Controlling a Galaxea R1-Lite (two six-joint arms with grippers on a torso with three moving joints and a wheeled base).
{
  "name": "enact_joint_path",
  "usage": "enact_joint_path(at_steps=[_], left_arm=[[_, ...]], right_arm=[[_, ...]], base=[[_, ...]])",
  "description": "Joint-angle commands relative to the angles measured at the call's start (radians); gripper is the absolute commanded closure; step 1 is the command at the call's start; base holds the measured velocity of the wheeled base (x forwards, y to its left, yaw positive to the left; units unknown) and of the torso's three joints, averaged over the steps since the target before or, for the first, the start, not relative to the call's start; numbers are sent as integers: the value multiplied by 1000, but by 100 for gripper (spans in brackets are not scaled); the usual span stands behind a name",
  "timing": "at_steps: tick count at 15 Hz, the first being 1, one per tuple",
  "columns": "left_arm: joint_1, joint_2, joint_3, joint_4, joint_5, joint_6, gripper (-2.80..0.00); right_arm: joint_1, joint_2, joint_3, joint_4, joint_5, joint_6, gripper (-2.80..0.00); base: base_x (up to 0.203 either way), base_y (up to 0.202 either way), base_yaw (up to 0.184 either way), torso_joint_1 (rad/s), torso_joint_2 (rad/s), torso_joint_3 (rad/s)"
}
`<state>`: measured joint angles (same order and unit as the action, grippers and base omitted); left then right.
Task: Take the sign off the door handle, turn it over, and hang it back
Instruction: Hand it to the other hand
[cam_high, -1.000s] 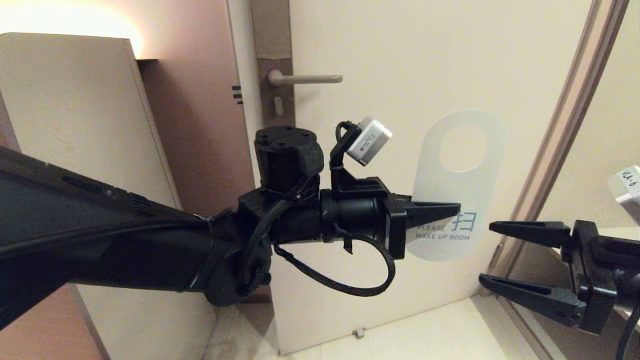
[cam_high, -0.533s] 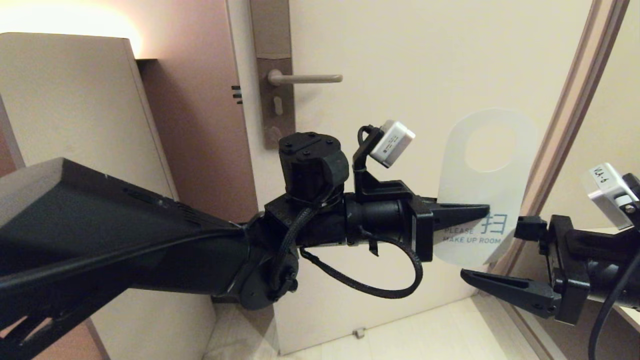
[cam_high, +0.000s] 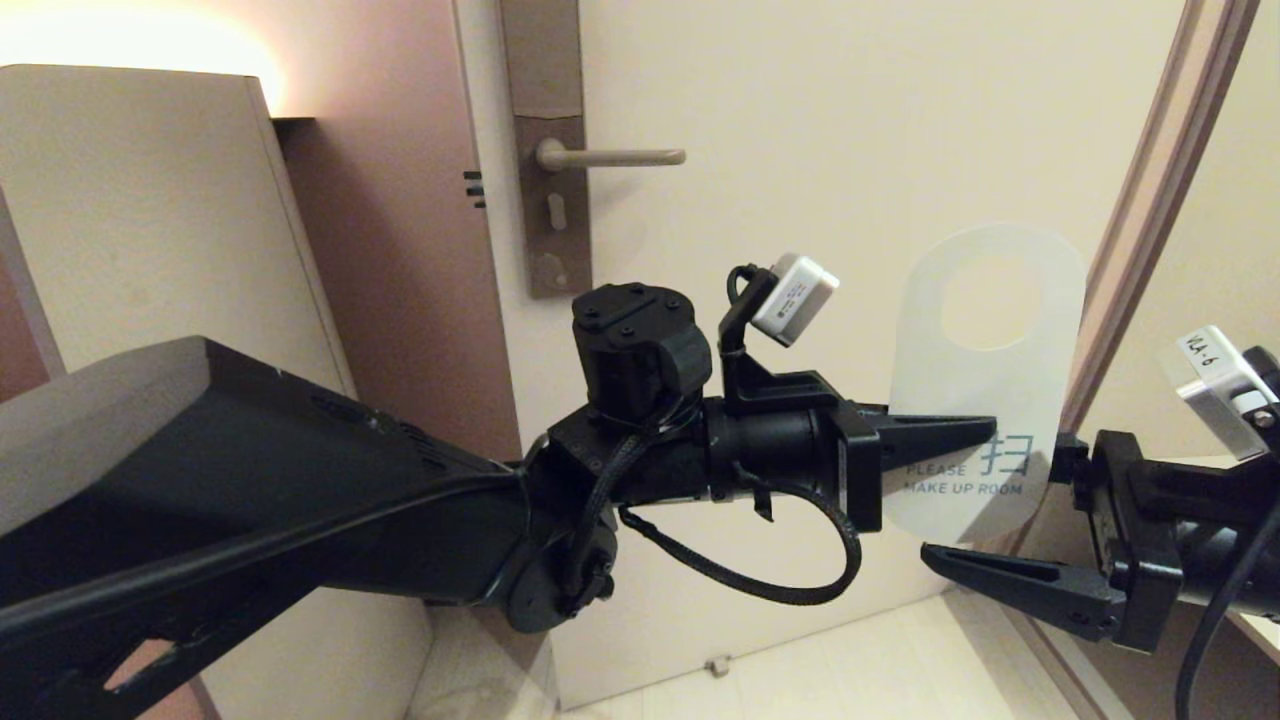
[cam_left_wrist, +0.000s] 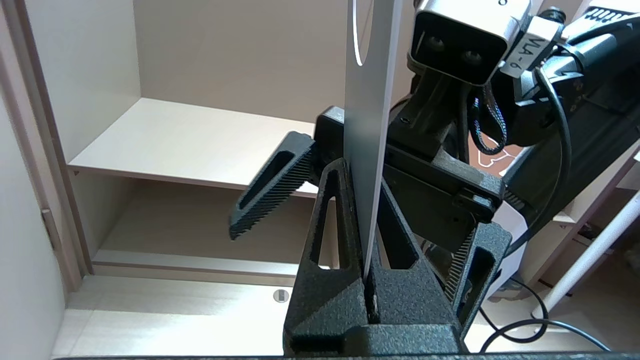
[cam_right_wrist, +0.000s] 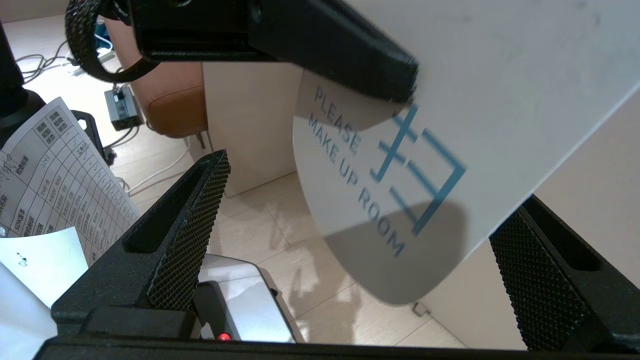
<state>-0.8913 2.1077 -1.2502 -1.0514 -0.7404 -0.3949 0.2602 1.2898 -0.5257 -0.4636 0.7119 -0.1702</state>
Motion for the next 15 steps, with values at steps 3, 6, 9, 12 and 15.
enact_joint_path(at_steps=[3,6,9,12,15], left_arm=[[0,0,2,-5,-4,-4,0],[0,0,2,-5,-4,-4,0],[0,0,2,-5,-4,-4,0],[0,-2,2,-5,-2,-5,0],[0,-2,7,-7,-2,-9,0]], right_arm=[[1,2,-2,-3,4,0,-280],[1,6,-2,-3,4,0,-280],[1,8,-2,-3,4,1,0],[1,5,-2,-3,4,0,0],[1,5,-2,-3,4,0,0]], base=[[0,0,0,0,0,0],[0,0,0,0,0,0],[0,0,0,0,0,0],[0,0,0,0,0,0],[0,0,0,0,0,0]])
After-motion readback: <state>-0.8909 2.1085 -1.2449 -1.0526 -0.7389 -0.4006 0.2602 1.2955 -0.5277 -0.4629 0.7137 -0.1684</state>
